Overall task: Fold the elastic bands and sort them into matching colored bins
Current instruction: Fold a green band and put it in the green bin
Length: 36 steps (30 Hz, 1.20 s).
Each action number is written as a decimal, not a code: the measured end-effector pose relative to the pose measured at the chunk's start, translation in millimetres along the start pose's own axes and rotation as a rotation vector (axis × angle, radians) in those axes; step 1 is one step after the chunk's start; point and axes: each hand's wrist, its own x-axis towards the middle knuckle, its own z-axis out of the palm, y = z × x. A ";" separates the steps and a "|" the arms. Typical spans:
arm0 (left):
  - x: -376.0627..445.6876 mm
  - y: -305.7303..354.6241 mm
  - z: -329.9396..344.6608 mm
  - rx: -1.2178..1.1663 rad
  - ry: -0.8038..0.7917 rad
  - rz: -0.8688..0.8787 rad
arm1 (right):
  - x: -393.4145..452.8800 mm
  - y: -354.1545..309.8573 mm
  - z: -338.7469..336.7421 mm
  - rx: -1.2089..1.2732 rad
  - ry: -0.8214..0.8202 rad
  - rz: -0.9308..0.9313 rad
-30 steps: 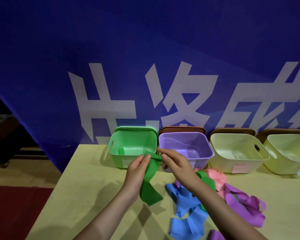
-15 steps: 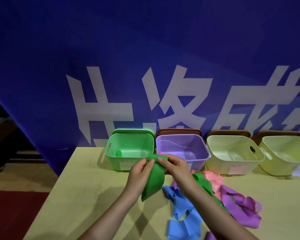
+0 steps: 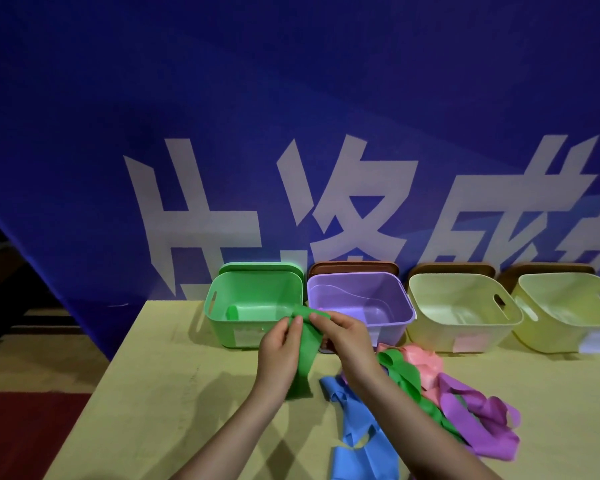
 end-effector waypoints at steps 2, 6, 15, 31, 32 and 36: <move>1.2 -2.5 -0.7 0.007 -0.021 -0.004 | 1.9 2.4 -1.3 -0.008 0.009 0.011; 4.3 -5.5 -1.2 0.040 -0.059 -0.012 | 5.2 7.5 -3.2 0.019 0.045 0.007; 1.8 1.0 2.9 0.017 -0.035 -0.073 | 16.6 4.8 -1.3 0.032 0.138 -0.027; -2.6 23.0 0.3 -0.284 -0.046 -0.223 | 12.0 -13.8 -25.9 -0.476 -0.318 -0.447; -1.8 23.4 -0.3 -0.272 -0.047 -0.210 | 8.3 -13.9 -23.9 -0.422 -0.293 -0.406; 0.8 22.8 -2.1 -0.226 -0.051 -0.160 | -0.6 -14.2 -12.1 -0.221 -0.173 -0.226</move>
